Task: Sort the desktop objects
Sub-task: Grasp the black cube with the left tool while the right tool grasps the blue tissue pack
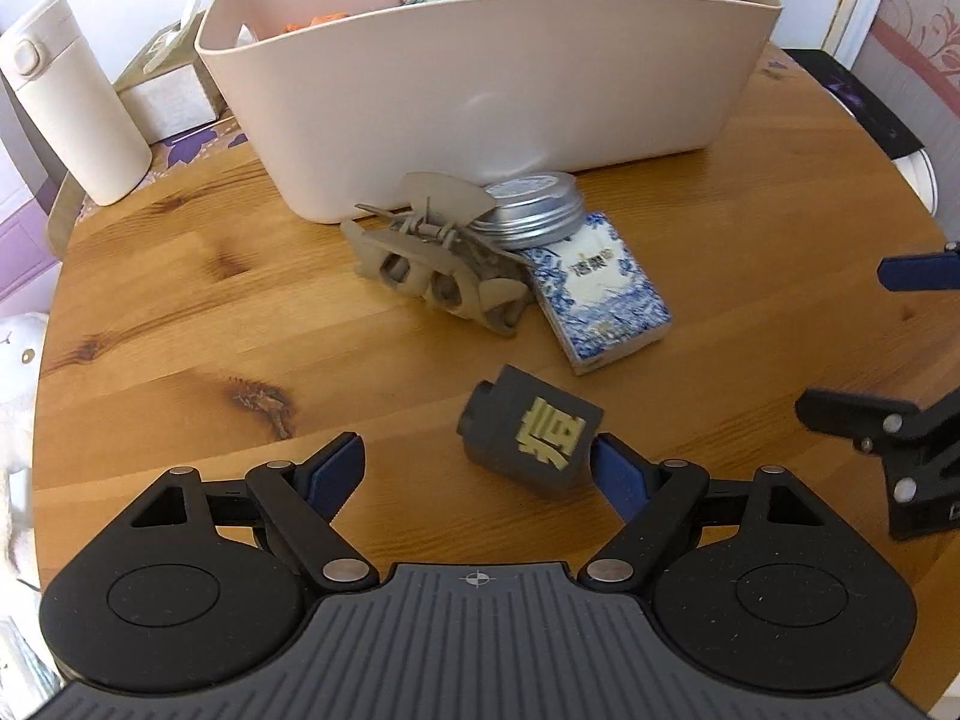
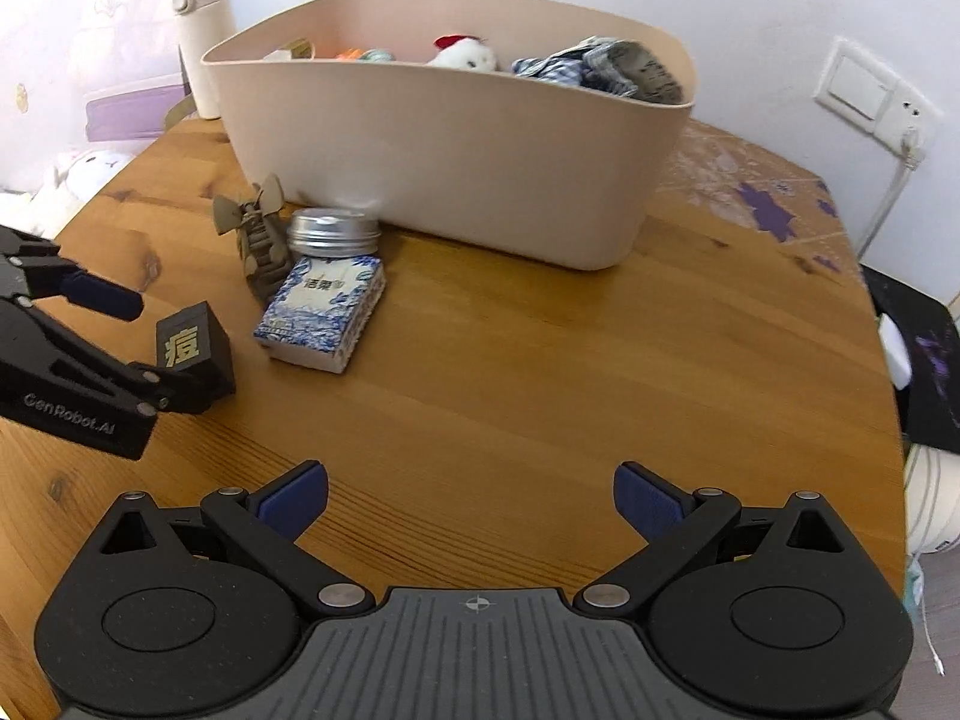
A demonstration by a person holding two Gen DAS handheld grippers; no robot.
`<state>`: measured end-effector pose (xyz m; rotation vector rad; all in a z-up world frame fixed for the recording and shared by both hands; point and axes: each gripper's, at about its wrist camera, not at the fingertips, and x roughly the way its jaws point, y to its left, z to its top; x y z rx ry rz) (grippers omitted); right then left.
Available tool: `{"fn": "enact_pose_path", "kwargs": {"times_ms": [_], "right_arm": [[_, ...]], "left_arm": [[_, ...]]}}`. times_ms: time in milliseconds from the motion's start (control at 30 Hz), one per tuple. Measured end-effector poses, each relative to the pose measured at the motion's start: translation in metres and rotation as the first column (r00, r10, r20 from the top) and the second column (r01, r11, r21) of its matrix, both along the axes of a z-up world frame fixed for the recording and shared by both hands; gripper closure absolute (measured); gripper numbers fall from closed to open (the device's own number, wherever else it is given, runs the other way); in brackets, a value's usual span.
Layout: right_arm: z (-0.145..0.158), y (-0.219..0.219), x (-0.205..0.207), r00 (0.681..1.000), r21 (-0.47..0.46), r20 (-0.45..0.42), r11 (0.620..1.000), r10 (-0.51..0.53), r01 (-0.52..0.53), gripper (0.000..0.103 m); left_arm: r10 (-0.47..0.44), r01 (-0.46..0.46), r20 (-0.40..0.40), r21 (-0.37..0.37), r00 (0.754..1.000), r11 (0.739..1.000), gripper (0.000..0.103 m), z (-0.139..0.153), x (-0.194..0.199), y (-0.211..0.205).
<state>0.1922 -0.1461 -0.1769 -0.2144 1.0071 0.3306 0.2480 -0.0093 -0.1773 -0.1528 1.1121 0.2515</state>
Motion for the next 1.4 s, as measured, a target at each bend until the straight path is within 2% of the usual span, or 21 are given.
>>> {"fn": "enact_pose_path", "kwargs": {"times_ms": [200,433,767,1000,1333,1400], "right_arm": [[-0.01,0.012,0.005,1.0,0.033,-0.021,0.999,0.019,-0.018,0.0],[-0.022,0.037,0.009,0.999,0.055,-0.03,0.998,0.045,-0.044,0.0],[-0.033,0.063,0.021,0.998,0.053,0.052,0.998,0.038,-0.041,0.0],[-0.034,0.074,0.035,0.997,0.059,0.076,0.998,0.022,-0.026,0.0],[-0.035,0.077,0.038,0.994,0.066,0.11,0.998,-0.003,-0.004,0.0],[-0.034,0.076,0.038,0.993,0.068,0.116,0.998,-0.015,0.007,0.003]], "left_arm": [[0.008,-0.008,-0.007,0.021,1.0,1.0,0.019,-0.008,0.01,0.01],[0.058,-0.059,0.008,0.026,0.998,0.998,0.019,-0.009,0.015,0.029],[0.131,-0.132,0.033,0.026,0.991,0.991,0.015,-0.012,0.007,0.064],[0.179,-0.179,0.031,0.003,0.983,0.984,0.013,-0.015,0.006,0.079],[0.175,-0.175,0.063,-0.007,0.983,0.985,0.013,-0.018,0.003,0.08],[0.172,-0.172,0.069,-0.006,0.983,0.985,0.013,-0.019,0.002,0.08]]}}
